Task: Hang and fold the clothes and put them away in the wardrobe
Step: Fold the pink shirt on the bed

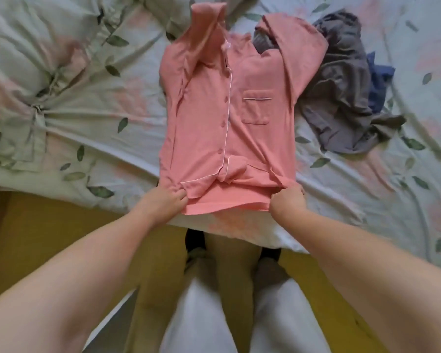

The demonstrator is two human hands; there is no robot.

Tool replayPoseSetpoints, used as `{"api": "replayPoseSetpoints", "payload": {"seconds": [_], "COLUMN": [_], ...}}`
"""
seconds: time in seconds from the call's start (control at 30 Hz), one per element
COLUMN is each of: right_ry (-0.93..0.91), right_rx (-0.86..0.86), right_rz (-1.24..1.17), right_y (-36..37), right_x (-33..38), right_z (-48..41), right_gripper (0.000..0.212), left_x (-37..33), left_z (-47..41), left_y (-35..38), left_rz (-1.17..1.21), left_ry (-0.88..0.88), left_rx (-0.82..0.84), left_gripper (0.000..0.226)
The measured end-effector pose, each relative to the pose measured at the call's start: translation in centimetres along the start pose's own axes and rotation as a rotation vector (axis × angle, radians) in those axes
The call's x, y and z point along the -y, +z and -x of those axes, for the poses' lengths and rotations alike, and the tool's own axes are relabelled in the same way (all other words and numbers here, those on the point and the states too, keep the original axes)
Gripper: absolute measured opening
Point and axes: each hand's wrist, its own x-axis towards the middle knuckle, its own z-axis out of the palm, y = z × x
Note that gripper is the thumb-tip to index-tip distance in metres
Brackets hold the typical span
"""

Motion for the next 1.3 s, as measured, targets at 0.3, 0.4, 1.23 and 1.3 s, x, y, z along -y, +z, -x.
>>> {"api": "replayPoseSetpoints", "payload": {"seconds": [0.3,0.4,1.23,1.3], "right_ry": [-0.099,-0.109,-0.269,-0.361], "right_rx": [0.173,0.121,-0.255,-0.253], "right_rz": [0.034,-0.039,-0.777,-0.782], "right_y": [6.2,7.3,5.4,7.1], "right_x": [5.6,6.9,13.5,14.2], "right_z": [-1.9,-2.8,-6.9,-6.2], "right_gripper": [0.044,0.043,0.039,0.057], "left_x": [-5.5,-6.4,-10.9,-11.9], "left_z": [-1.6,-2.6,-7.8,-7.8], "left_y": [7.4,9.3,8.8,8.6], "left_rz": [0.090,0.272,1.277,1.266], "left_ry": [0.017,-0.112,-0.899,-0.824], "left_rx": [0.227,0.276,-0.352,-0.365], "left_gripper": [0.035,0.036,0.015,0.017]}}
